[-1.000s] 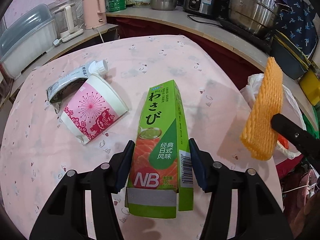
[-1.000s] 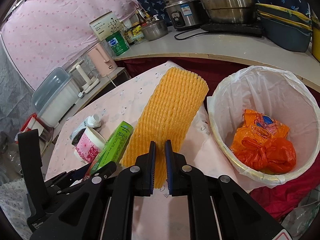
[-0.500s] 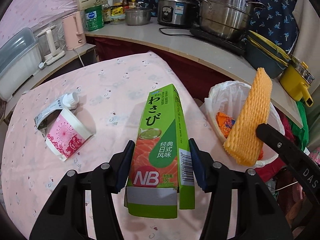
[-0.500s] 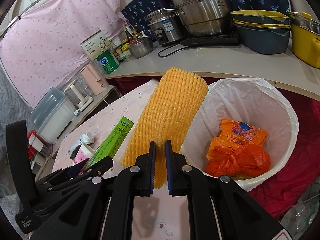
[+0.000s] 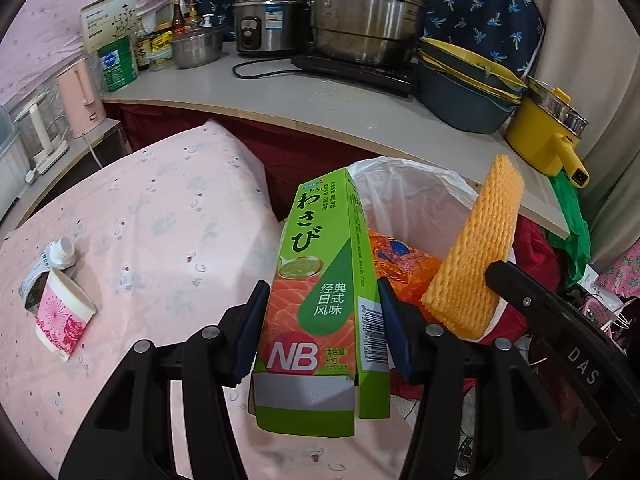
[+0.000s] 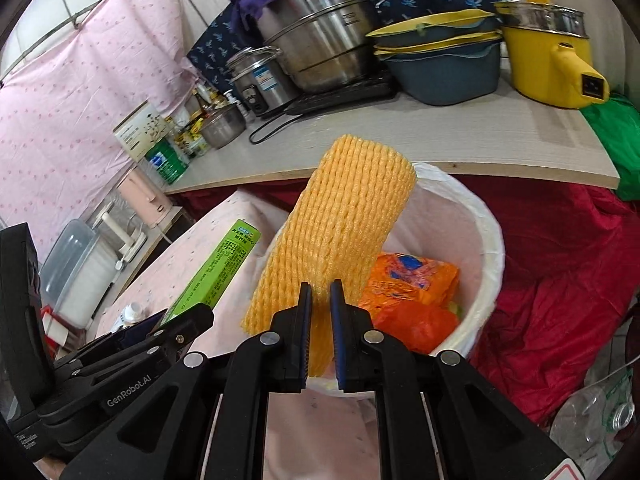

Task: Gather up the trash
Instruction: 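Carry the wasabi box with the left tool while the right tool carries the foam sleeve to the bin, then open the left tool over the bin while the right tool opens to drop the foam sleeve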

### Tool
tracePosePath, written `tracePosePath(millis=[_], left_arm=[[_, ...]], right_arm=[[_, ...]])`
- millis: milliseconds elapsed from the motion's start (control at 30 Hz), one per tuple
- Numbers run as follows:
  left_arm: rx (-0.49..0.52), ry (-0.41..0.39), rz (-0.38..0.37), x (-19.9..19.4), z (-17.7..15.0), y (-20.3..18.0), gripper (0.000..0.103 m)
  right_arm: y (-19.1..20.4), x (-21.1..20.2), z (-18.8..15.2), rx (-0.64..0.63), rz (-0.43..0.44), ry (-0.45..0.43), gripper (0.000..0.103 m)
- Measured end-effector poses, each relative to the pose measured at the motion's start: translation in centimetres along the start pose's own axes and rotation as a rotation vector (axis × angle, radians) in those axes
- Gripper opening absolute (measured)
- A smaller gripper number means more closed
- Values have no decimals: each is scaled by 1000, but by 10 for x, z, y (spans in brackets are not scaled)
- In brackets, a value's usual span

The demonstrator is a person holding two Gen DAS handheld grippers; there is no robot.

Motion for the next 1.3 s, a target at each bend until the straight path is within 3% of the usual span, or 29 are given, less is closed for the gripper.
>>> tracePosePath(millis=[433,567,967,1300], left_arm=[[24,43,-78,29,3,-36,52],[-7,40,-78,29,6,-31,65],[-52,38,7,24,2,5,67],[-69,53,44,24,-5,23,68]], right_arm=[[-43,0,6,57,-69,-14,9],[-43,2,6,58,-68,-10,10],[-24,22,7,20,-38,12,11],[0,36,12,-8,-28,17,26]])
Point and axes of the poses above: each gripper's, at about its wrist camera, not at the fingertips, and x roughly the way its jaws point, y to its left, z to its top, the point moved 2 cm from there along x, roughly the way its jaws point, and after that the axes turned 8 degrees about -y, right-handed, at the moved point
